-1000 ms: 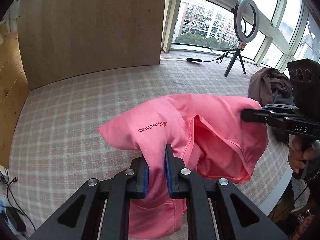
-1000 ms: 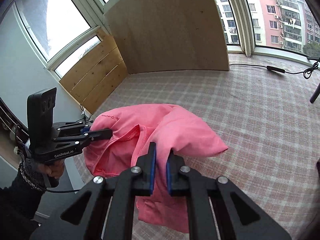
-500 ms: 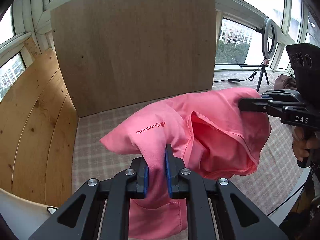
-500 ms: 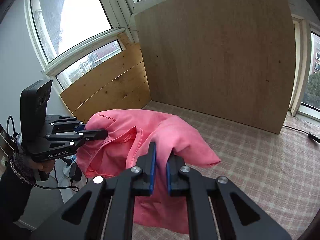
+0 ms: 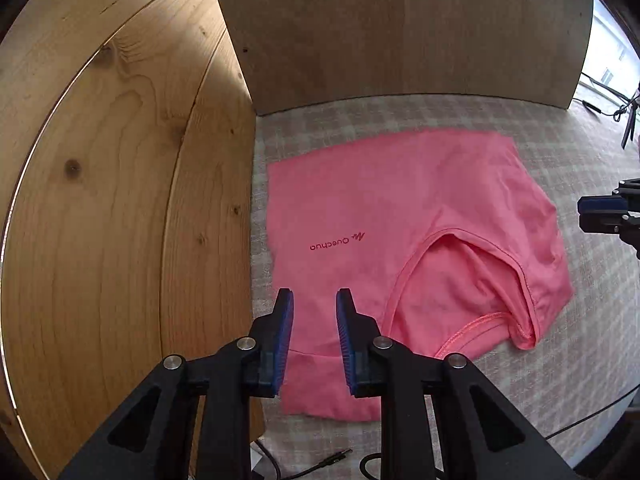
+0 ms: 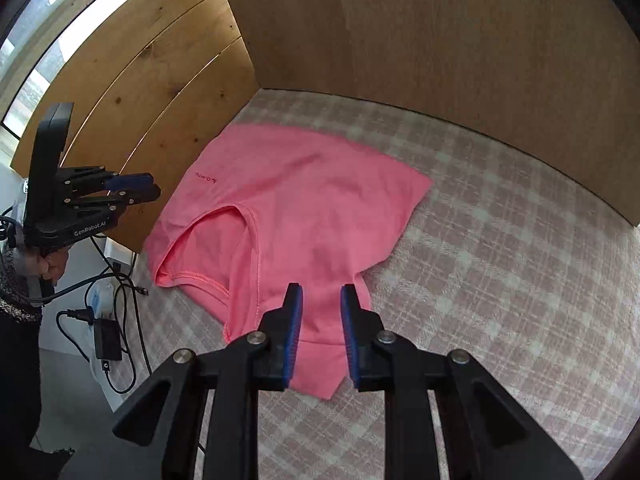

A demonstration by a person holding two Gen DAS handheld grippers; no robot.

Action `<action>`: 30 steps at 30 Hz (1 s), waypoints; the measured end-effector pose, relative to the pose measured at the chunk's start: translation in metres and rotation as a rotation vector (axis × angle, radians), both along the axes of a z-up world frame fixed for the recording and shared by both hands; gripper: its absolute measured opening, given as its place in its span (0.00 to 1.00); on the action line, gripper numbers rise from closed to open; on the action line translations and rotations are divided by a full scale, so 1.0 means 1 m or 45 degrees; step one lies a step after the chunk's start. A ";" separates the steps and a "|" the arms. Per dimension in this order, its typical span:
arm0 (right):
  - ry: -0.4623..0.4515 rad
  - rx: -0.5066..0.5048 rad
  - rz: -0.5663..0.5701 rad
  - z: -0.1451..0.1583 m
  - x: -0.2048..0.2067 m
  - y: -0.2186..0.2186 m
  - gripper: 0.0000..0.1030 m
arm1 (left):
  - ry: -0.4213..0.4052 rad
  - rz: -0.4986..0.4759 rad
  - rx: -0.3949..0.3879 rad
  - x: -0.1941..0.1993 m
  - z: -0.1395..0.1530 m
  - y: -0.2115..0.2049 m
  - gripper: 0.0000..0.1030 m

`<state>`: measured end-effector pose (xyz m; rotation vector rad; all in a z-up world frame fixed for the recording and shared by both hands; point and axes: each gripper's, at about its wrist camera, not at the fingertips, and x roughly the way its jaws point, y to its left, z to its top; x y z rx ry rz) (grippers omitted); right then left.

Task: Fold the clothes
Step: 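Carry the shirt toward the wooden boards and lower it onto the blanket, then open both tools and release the shirt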

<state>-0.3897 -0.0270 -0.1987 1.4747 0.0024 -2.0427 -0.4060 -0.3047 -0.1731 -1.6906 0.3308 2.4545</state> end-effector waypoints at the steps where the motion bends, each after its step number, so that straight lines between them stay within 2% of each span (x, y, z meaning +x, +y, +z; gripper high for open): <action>1: 0.024 -0.042 -0.030 0.004 -0.003 0.011 0.31 | 0.033 0.001 0.019 0.000 0.006 -0.002 0.25; 2: 0.056 -0.070 -0.089 0.007 -0.013 0.019 0.39 | 0.061 0.000 0.032 -0.001 0.011 -0.004 0.25; 4: 0.088 -0.115 -0.189 0.006 -0.036 0.031 0.40 | 0.079 -0.004 0.011 -0.018 0.012 -0.001 0.28; 6: 0.070 -0.133 -0.223 -0.005 -0.062 0.031 0.40 | 0.061 0.016 -0.017 -0.042 0.003 0.003 0.27; 9: 0.045 -0.045 -0.206 -0.028 -0.093 0.005 0.40 | 0.013 0.022 -0.014 -0.074 -0.018 0.010 0.27; 12: -0.025 -0.031 -0.151 -0.049 -0.102 -0.011 0.40 | -0.032 -0.001 0.000 -0.092 -0.037 0.019 0.27; 14: -0.019 0.009 -0.134 -0.056 -0.103 -0.017 0.40 | -0.047 -0.038 -0.012 -0.096 -0.046 0.026 0.28; 19: -0.052 -0.080 -0.155 -0.064 -0.115 -0.013 0.40 | -0.082 -0.066 -0.020 -0.101 -0.062 0.029 0.28; 20: -0.061 -0.110 -0.154 -0.065 -0.116 -0.013 0.28 | -0.085 -0.063 -0.016 -0.102 -0.064 0.028 0.28; 21: -0.090 -0.140 -0.143 -0.067 -0.116 -0.013 0.07 | -0.087 -0.061 -0.012 -0.102 -0.066 0.028 0.28; 23: -0.087 -0.177 -0.153 -0.065 -0.114 -0.011 0.07 | -0.075 -0.068 -0.014 -0.102 -0.063 0.029 0.27; 27: 0.086 -0.223 -0.165 -0.032 -0.101 -0.002 0.07 | -0.014 -0.086 -0.051 -0.103 -0.056 0.033 0.29; 29: 0.152 -0.160 -0.139 -0.028 -0.102 -0.010 0.09 | -0.046 -0.068 -0.032 -0.109 -0.062 0.030 0.29; 30: 0.116 -0.097 -0.126 -0.034 -0.104 -0.013 0.13 | -0.063 -0.061 -0.024 -0.110 -0.065 0.029 0.29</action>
